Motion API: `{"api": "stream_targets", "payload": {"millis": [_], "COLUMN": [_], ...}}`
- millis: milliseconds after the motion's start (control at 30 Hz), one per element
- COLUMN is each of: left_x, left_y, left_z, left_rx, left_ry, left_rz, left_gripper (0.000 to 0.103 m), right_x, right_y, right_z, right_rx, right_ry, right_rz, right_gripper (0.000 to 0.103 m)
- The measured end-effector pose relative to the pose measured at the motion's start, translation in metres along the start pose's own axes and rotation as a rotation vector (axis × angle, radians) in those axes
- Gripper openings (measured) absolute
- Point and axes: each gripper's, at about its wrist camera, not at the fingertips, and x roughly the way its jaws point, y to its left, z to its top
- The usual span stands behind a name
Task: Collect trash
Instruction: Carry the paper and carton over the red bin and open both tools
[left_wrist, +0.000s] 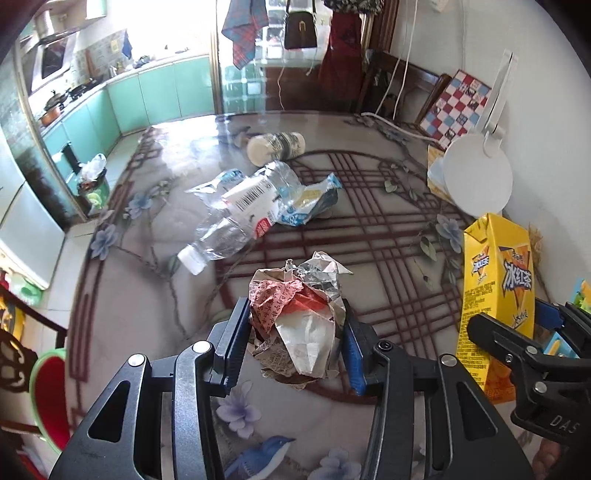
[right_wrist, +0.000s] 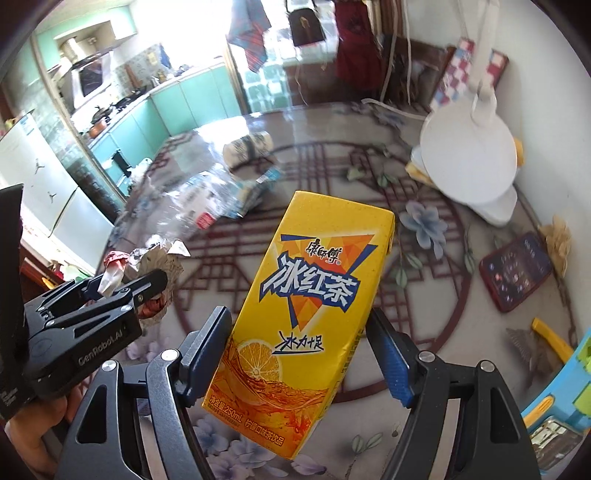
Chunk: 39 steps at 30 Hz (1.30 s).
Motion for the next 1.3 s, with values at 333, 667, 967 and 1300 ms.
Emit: {"api": "stream_targets", "payload": {"millis": [333, 667, 967, 1300], "left_x": [-0.054, -0.091, -0.118, -0.153], "left_y": [0.049, 0.104, 0.167, 0.263], "left_z": [-0.011, -0.035, -0.062, -0.101], "left_rx": [-0.099, -0.188, -0.257, -0.386], "left_ry": [-0.081, -0.121, -0.132, -0.151], "left_rz": [0.028, 0.052, 0.137, 0.268], "left_gripper": [0.044, 0.045, 0.045, 0.046], "right_x": [-0.035, -0.053, -0.063, -0.05], "right_y": [0.067, 0.133, 0.202, 0.303], "right_z": [0.008, 0.001, -0.01, -0.032], "right_rx": [-0.119, -0.193, -0.262, -0.363], "right_ry": [-0.072, -0.086, -0.094, -0.054], "right_rz": [0.037, 0.069, 0.123, 0.208], "right_gripper": [0.074, 0.074, 0.074, 0.074]}}
